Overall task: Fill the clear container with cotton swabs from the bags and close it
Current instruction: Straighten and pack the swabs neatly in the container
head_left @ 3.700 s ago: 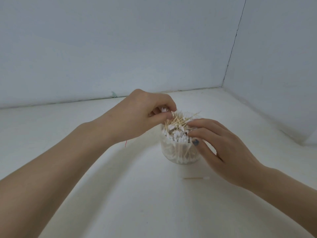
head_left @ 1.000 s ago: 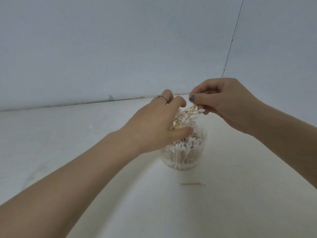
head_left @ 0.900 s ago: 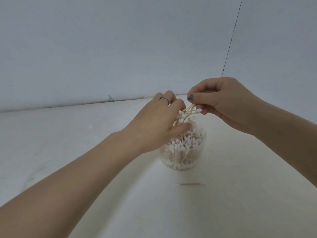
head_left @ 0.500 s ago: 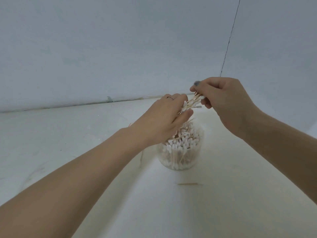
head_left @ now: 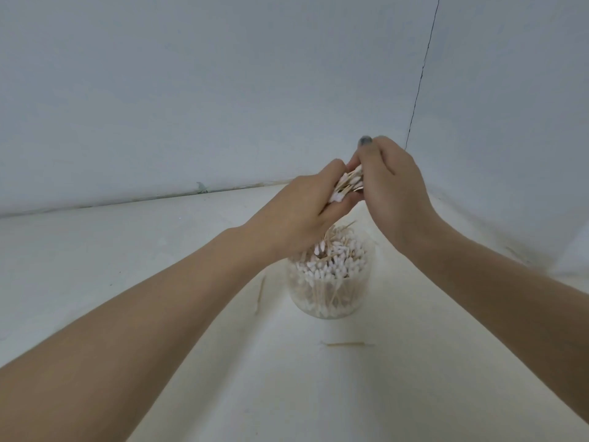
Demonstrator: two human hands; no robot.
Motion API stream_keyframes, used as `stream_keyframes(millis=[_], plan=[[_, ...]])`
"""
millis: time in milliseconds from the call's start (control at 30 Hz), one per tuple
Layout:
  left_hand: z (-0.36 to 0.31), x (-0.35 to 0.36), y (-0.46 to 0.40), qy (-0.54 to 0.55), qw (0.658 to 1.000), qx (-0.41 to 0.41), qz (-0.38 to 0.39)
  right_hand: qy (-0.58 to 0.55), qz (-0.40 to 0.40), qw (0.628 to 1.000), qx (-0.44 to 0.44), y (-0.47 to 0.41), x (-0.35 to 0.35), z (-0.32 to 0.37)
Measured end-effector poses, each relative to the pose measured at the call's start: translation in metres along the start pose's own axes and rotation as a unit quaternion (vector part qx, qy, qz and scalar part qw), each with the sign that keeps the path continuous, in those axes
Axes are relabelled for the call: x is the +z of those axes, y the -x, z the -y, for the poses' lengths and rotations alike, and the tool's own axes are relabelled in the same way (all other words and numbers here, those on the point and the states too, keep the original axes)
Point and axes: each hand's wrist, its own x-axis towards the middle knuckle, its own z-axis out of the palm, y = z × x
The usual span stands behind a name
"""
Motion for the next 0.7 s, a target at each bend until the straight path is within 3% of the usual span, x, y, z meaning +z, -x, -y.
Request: stream_keyframes(millis=[167,267,500,700], plan=[[-0.001,0.004,-0.005,0.054,0.997,-0.035,-0.036,0.083,0.000,0.986,-0.145,0.010,0.001,0.004],[-0.006,0.006,-0.006,0.096,0.992,-0.072,-0.049,0.103,-0.027,0.981,-0.163,0.006,0.002,0.000],[-0.011,0.002,-0.009,0.183,0.971,-0.156,-0.006,0.048,-0.087,0.995,-0.027,-0.010,0.004,-0.011],[-0.010,0.013,-0.008,0.133,0.978,-0.153,-0.039,0.016,-0.067,0.996,0.056,-0.008,0.014,-0.011]])
